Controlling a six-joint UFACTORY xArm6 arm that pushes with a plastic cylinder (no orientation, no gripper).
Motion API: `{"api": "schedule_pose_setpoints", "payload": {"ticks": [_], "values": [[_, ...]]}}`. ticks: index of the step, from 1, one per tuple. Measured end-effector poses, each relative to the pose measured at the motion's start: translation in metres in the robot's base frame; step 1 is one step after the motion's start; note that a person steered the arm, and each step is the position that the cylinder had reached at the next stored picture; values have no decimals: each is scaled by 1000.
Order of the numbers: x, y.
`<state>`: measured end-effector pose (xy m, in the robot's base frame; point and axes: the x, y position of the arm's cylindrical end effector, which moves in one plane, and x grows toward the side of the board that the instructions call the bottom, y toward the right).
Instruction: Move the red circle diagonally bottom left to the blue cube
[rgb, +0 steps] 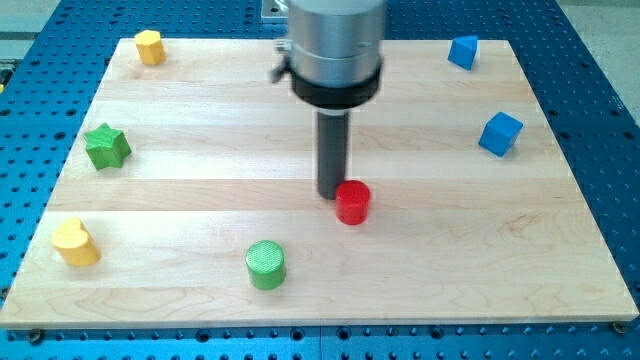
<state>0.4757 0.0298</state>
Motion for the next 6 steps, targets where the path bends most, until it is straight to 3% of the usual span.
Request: {"api": "schedule_pose_setpoints", "payload": {"ticks": [1,2,3,4,6], "values": [[-20,4],[-38,-33],[13,-26],[40,-58],[33,16]]}}
